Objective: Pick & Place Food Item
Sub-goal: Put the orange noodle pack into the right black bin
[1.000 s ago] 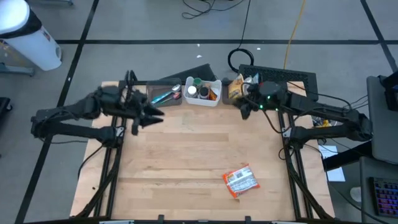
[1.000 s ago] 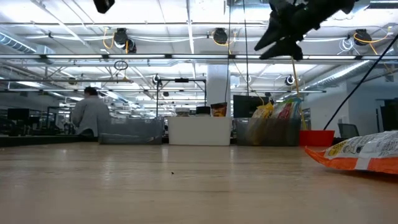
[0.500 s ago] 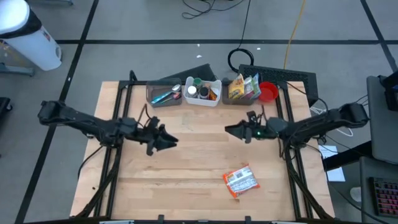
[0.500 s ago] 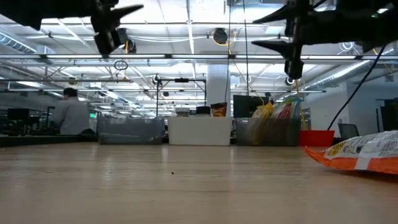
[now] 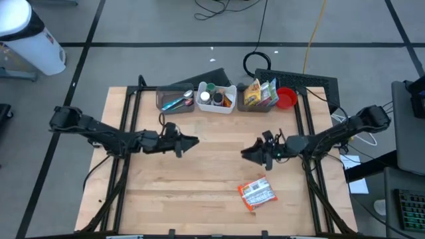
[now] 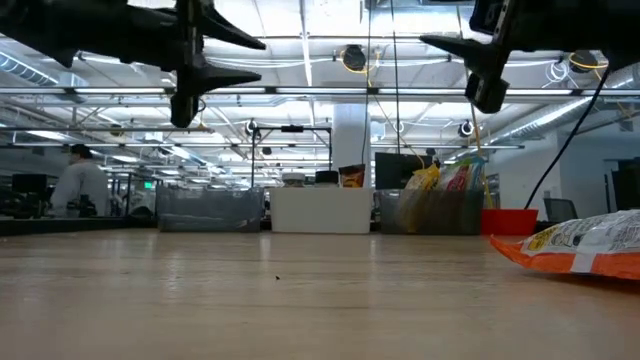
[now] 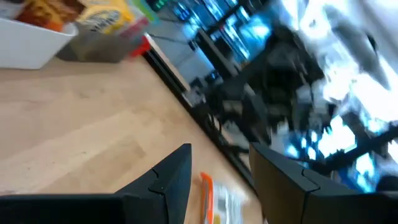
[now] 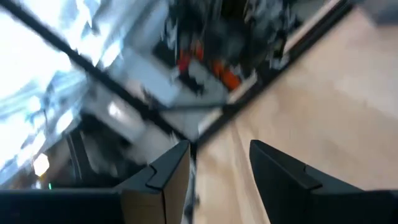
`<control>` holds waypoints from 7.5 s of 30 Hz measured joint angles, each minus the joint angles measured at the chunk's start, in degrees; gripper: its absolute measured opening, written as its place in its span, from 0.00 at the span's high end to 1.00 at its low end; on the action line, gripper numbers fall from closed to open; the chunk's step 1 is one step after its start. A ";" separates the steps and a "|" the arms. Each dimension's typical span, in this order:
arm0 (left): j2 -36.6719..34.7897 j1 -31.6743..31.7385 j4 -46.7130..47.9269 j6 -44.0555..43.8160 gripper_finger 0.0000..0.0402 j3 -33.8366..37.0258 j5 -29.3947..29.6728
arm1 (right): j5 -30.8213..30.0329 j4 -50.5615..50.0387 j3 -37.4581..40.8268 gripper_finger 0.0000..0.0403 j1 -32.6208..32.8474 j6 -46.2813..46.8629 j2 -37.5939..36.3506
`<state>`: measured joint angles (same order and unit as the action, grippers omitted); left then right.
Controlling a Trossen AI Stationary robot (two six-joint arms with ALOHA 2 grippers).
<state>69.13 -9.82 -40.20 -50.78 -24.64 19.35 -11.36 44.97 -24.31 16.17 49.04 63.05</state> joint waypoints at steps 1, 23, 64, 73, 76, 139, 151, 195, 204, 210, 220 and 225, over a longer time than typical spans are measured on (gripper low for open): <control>0.81 0.25 -1.02 -1.65 0.58 0.00 0.95 | 1.31 -2.58 -0.77 0.60 0.52 -0.33 0.00; 6.26 -8.65 -7.29 -10.75 0.58 -6.90 3.70 | 27.72 -61.73 -6.28 0.60 8.01 -4.47 -1.29; 35.70 -10.60 2.60 -10.85 0.58 -35.78 -1.41 | 13.39 -33.77 20.55 0.60 6.00 20.55 -15.43; 35.70 -9.48 2.75 -10.65 0.58 -35.80 -3.31 | 15.68 -33.91 19.31 0.62 5.54 15.99 -13.02; 35.70 -8.85 2.75 -10.61 0.58 -35.80 -3.29 | 15.68 -32.95 19.31 0.64 5.54 15.87 -11.21; 35.68 -6.90 2.97 -10.43 0.58 -35.78 -4.52 | 14.59 -43.57 -6.11 1.00 -1.14 -10.20 0.91; 35.68 -7.04 3.19 -10.61 0.58 -35.78 -8.69 | 17.69 -49.76 -13.17 1.00 -4.94 -16.77 0.92; 35.68 -8.70 5.07 -6.26 0.58 -35.76 -8.91 | 21.10 -35.93 10.66 0.49 0.06 28.52 -6.29; 35.68 -8.47 5.83 -5.88 0.58 -35.76 -8.88 | 17.17 -35.89 11.84 0.50 0.06 30.11 -6.02; 35.68 -7.82 5.81 -5.17 0.58 -35.76 -8.88 | 16.01 -34.56 11.88 0.50 0.06 31.32 -4.01; 35.68 -7.06 5.79 -4.99 0.58 -35.76 -8.91 | 15.38 -28.09 11.83 0.50 0.01 32.80 1.56; 35.68 -7.09 5.79 -4.91 0.58 -35.76 -8.92 | 15.83 -24.05 11.81 0.50 0.01 34.18 4.50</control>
<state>104.81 -16.91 -34.41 -55.68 -60.40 10.43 4.47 20.92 -12.49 16.19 83.22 67.55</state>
